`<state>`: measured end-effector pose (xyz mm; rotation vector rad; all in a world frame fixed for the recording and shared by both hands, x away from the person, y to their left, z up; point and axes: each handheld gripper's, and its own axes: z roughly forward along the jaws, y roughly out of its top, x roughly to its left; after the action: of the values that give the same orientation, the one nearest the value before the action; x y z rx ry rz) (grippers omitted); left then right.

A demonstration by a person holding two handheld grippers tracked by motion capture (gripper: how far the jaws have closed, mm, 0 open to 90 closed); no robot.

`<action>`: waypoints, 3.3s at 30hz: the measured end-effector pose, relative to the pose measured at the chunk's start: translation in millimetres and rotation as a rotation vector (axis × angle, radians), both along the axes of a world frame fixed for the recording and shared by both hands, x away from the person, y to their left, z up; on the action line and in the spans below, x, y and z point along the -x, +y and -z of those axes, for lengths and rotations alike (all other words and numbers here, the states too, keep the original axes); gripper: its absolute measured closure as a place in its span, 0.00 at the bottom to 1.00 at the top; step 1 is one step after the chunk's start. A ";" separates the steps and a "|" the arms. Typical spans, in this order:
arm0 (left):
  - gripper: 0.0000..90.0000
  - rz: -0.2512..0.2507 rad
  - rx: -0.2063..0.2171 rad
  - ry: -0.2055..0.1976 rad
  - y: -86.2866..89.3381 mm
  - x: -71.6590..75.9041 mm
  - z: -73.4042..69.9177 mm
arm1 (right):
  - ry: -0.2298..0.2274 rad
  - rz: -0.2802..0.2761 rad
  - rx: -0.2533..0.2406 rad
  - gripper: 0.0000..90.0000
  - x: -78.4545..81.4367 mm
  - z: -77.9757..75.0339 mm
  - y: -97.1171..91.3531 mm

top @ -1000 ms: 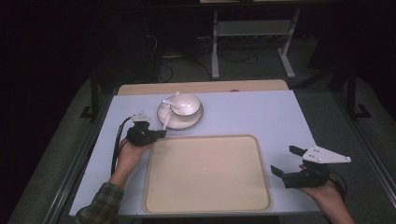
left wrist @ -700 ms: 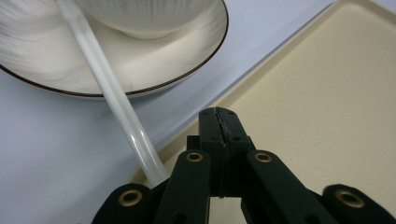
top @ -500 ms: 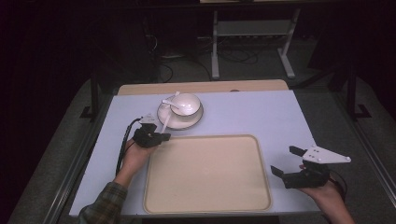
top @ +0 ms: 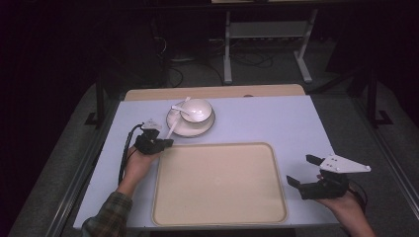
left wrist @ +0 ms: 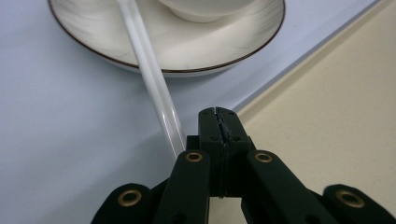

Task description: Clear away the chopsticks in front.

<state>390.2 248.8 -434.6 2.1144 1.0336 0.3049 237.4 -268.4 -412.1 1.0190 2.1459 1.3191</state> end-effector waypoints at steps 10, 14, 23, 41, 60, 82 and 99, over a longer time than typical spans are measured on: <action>0.99 -0.060 0.004 -0.006 18.2 -4.5 0.6 | 0.001 -0.002 0.004 0.01 0.0 0.2 0.3; 0.99 -0.069 0.010 -0.005 22.2 -5.1 0.4 | 0.002 -0.002 0.003 0.01 -0.2 0.3 0.3; 0.94 -0.075 -0.027 -0.043 18.9 -8.5 -21.2 | 0.006 0.001 0.005 0.01 -0.3 0.6 0.3; 0.87 -0.082 -0.017 -0.001 18.4 -63.4 -31.4 | 0.009 0.008 0.002 0.01 -0.7 1.1 -1.0; 0.89 -0.075 -0.055 0.014 1.5 -90.4 -23.4 | 0.013 0.012 -0.005 0.01 -0.7 1.2 -2.9; 0.89 -0.087 -0.061 0.026 -5.8 -96.2 -10.5 | 0.013 0.011 -0.008 0.01 -0.6 1.2 -3.4; 0.92 -0.134 -0.054 0.032 -9.4 -98.4 -5.3 | 0.015 0.009 -0.009 0.01 -0.4 1.2 -3.4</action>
<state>488.6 239.5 -429.3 2.1079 1.2003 0.3686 237.8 -271.8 -413.3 1.0432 2.1458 1.3225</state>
